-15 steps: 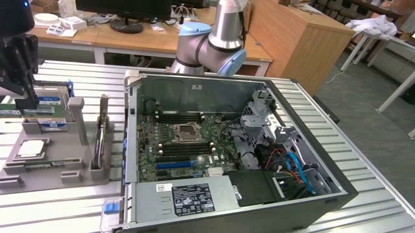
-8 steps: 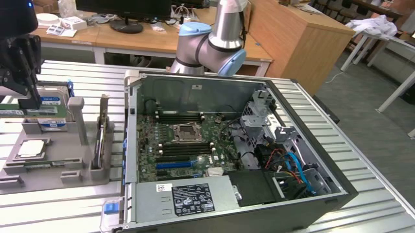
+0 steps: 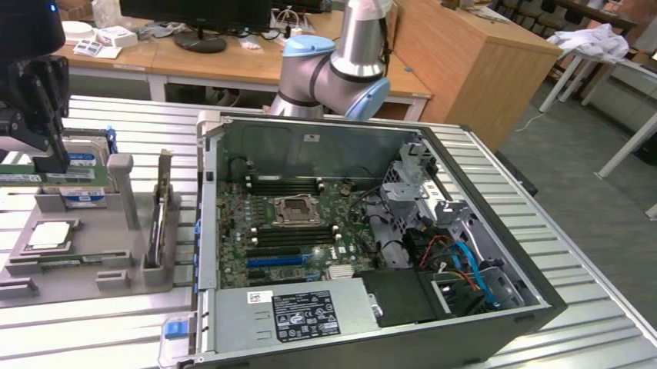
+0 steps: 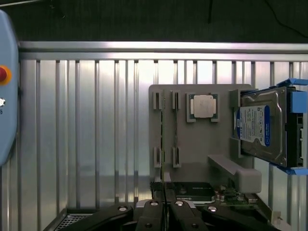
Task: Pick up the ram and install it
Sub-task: 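Pick up the ram and move it above insertion slot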
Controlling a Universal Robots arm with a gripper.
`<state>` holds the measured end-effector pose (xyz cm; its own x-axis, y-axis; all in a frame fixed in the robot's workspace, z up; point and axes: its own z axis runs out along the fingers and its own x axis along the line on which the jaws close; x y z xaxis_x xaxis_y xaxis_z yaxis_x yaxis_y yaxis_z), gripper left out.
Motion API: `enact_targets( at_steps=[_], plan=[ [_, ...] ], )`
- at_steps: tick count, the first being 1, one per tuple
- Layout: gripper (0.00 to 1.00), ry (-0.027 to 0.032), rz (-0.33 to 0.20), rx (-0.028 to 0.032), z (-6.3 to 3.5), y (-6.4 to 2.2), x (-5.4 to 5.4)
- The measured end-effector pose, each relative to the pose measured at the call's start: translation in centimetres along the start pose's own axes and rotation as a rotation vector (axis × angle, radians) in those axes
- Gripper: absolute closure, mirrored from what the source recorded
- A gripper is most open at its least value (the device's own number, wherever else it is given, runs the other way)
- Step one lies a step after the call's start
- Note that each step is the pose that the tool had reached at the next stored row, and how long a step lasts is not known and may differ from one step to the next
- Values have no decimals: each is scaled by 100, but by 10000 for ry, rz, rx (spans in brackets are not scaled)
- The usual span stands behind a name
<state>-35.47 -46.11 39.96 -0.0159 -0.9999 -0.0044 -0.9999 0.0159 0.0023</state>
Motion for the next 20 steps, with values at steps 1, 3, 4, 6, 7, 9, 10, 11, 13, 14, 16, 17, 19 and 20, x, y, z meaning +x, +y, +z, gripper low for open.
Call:
enact_targets(
  at_steps=[1,3,4,6,7,9,10,11,13,14,16,17,19,20],
  plan=[
    [88,0,0,0,0,-7,0],
    [88,0,2,0,0,-22,-1],
    [88,0,2,0,0,-29,-1],
    [88,-1,1,0,0,-44,-1],
    [88,1,2,-1,0,-49,-2],
    [88,0,2,0,0,-61,-2],
    [88,0,2,0,0,-68,-3],
    [88,-1,1,1,1,-76,-3],
    [88,0,2,0,0,-92,-3],
    [88,0,2,0,0,-100,-4],
    [88,0,1,0,0,-115,-4],
    [88,0,1,0,0,-121,-4],
    [88,0,1,0,0,-135,-5],
    [88,0,1,0,0,-142,-5]
  ],
)
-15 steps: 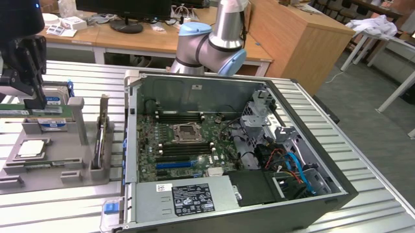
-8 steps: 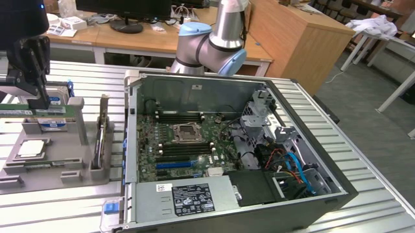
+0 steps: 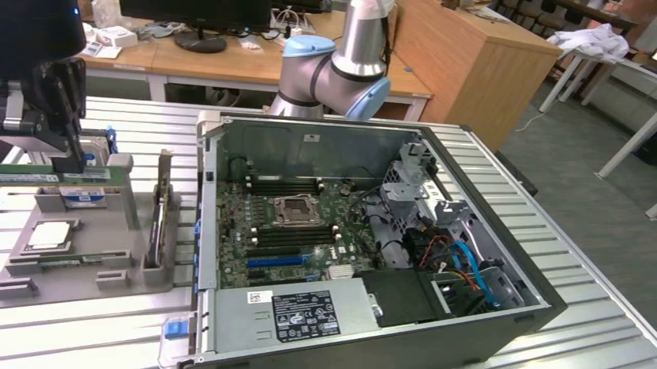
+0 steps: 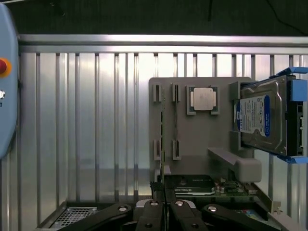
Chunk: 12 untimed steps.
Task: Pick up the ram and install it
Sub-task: 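Pick up the ram and move it above insertion slot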
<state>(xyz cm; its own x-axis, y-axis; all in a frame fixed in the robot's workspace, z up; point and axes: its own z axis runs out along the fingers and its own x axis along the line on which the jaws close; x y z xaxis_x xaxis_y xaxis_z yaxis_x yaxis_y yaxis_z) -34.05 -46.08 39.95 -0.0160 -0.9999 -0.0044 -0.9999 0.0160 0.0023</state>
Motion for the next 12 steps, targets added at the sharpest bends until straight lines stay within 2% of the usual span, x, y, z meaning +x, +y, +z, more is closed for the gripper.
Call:
enact_targets(
  at_steps=[12],
  plan=[
    [88,0,0,0,0,-74,-3]
  ],
)
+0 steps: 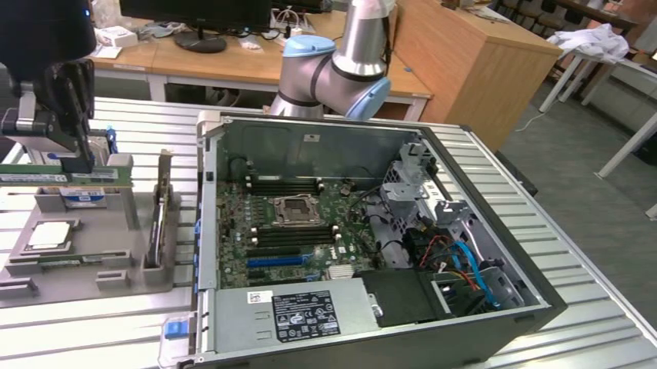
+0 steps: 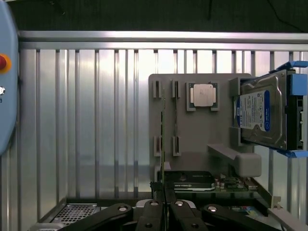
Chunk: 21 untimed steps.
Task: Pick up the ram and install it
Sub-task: 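Pick up the ram and move it above insertion slot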
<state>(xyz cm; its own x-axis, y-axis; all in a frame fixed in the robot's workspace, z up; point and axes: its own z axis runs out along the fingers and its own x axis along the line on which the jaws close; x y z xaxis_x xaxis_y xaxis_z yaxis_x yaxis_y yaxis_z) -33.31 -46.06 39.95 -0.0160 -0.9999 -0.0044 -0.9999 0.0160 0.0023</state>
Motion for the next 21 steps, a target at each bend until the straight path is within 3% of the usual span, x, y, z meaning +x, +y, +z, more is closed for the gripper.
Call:
enact_targets(
  at_steps=[21],
  plan=[
    [88,0,0,0,-1,-188,-5]
  ],
)
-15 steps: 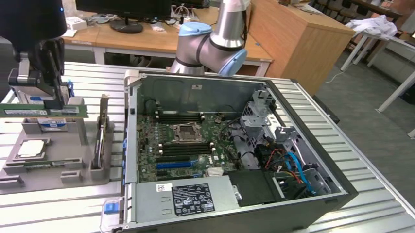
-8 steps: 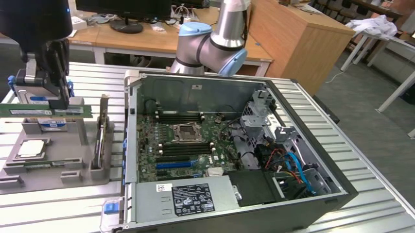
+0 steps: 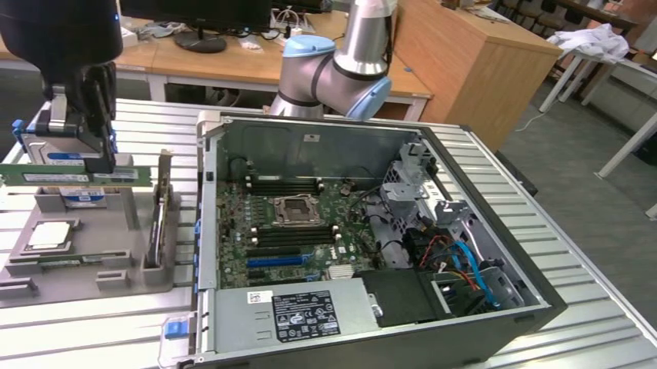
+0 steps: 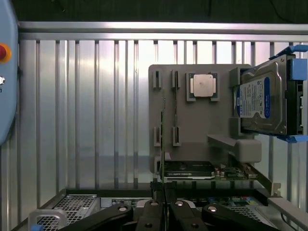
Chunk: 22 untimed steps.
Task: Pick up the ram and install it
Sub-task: 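Pick up the ram and move it above insertion slot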
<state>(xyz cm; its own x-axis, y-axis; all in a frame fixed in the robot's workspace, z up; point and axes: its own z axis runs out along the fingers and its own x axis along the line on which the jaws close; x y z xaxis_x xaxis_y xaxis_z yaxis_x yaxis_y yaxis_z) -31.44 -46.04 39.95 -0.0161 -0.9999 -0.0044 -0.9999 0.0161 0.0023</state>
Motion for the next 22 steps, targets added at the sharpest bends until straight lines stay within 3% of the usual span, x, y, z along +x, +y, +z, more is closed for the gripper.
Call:
enact_targets(
  at_steps=[22],
  plan=[
    [88,0,0,0,0,-130,-8]
  ],
)
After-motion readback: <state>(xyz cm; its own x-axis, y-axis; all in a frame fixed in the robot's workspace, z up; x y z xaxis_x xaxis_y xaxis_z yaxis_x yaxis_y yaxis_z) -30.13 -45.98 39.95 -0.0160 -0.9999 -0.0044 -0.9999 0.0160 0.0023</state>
